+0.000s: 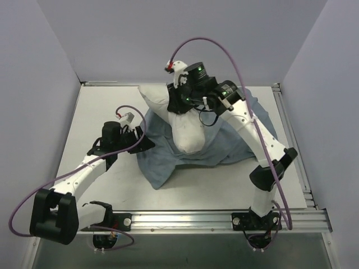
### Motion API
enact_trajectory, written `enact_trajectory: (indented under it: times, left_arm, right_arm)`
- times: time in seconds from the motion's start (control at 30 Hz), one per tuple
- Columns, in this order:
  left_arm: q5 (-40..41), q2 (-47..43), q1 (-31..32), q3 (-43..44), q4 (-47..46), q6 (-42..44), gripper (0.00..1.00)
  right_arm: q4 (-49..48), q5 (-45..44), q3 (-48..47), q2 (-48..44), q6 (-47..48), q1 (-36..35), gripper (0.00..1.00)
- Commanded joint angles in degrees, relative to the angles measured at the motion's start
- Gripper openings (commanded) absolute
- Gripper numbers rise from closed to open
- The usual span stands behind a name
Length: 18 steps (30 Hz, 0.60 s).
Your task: Put the pillow into the pillowcase
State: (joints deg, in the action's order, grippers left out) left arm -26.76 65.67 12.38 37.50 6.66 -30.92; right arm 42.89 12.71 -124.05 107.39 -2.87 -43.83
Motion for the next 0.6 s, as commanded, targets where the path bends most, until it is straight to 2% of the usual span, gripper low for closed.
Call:
enact_trajectory:
  times: [0.0, 0.2, 0.4, 0.47, 0.57]
  left_arm:
    - [6.63, 5.06, 2.82, 0.21, -14.09, -5.11, 0.64]
    - [5.76, 11.94, 6.60, 0.21, -30.81, -12.58, 0.73]
    - [7.51, 9.14, 9.67, -1.89, -33.55, -13.74, 0.78]
    - [12.40, 9.04, 11.86, -2.95, -33.81, -10.94, 0.82]
    - [17.88, 14.20, 15.12, -2.78, -34.77, -11.00, 0.88]
  right_arm:
    - [-4.49, 9.26, 2.23, -2.01, -10.38, 3.13, 0.00]
    - [-6.15, 12.25, 3.81, -2.19, -16.19, 4.20, 0.00]
    - [-7.03, 12.60, 1.18, -0.78, -18.13, 4.55, 0.00]
    - [-7.30, 13.04, 0.48, -0.78, -18.74, 4.46, 0.00]
    - [-7.91, 13.31, 0.74, -1.75, -20.41, 4.46, 0.00]
